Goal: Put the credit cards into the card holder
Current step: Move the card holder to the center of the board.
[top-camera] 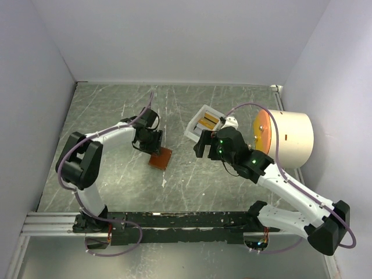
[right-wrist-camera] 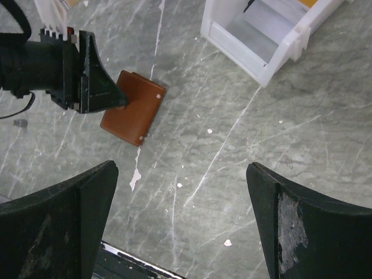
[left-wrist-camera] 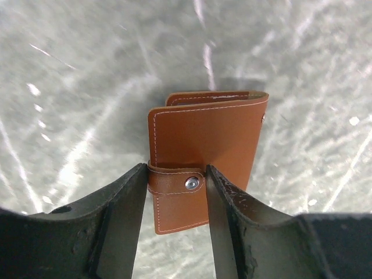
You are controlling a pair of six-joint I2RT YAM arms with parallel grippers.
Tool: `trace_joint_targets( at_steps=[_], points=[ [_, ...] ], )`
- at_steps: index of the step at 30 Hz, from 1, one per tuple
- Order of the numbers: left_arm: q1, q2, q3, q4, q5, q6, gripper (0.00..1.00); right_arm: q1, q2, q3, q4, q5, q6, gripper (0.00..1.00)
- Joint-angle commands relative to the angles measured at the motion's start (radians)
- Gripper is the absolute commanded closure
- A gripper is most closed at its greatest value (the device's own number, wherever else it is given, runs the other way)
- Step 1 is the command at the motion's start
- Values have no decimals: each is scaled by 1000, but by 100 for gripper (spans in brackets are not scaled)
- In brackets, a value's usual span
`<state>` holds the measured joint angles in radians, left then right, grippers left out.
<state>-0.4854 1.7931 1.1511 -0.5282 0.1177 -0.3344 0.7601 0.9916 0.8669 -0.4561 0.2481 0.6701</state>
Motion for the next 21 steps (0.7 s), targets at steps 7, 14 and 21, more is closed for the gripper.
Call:
trace_joint_targets(
  at_steps=[7, 14, 21],
  points=[
    [-54, -185, -84, 28, 36, -84, 44, -3, 12, 15, -31, -46, 55, 7],
    [-57, -243, -102, 71, 44, -75, 42, -3, 45, 4, -22, -64, 82, 8],
    [-101, -195, -112, 90, 11, -71, 44, -4, 99, -51, 69, -120, 112, 13]
  ],
)
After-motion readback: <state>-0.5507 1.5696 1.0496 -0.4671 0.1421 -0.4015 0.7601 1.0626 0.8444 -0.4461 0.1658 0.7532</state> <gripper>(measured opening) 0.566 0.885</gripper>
